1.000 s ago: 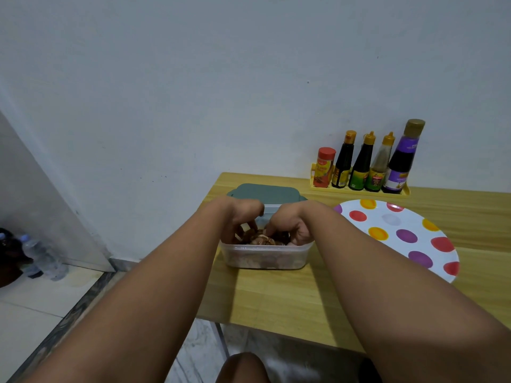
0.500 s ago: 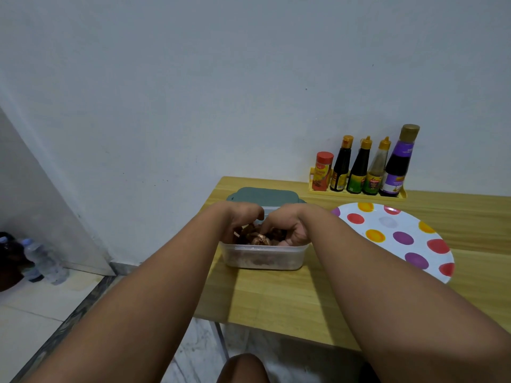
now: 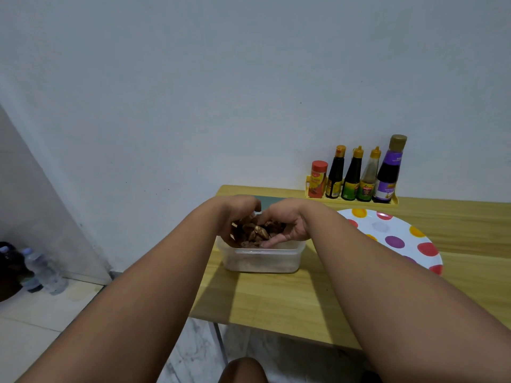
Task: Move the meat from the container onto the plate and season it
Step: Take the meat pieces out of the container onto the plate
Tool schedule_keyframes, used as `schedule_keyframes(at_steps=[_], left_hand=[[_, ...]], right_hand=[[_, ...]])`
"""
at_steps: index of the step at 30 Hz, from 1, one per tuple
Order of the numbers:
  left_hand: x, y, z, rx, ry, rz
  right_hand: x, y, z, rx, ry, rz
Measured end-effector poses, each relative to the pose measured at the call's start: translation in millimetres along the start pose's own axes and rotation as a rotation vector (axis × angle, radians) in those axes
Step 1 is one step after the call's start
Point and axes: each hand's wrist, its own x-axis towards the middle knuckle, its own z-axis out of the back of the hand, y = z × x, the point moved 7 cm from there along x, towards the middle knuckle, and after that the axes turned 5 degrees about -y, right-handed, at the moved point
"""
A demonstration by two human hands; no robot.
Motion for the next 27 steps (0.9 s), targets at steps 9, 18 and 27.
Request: schedule_keyframes(at_steps=[9,18,27], left_hand=[[-13.7,-21.3,5.6,-0.015,-0.037,-0.032],[-25.3,-50.5,-8.3,0.011,-0.04,-0.084],[-36.4,-121.0,-68.4,0.022,0.052,-0.237]], right_hand=[[-13.8,13.0,14.2,0.038,0.01,0.056],[-29.5,17.6,42.1,0.061,-0.052,0.103],[-59.7,8.0,129.5,0.126,-0.196,0.124]])
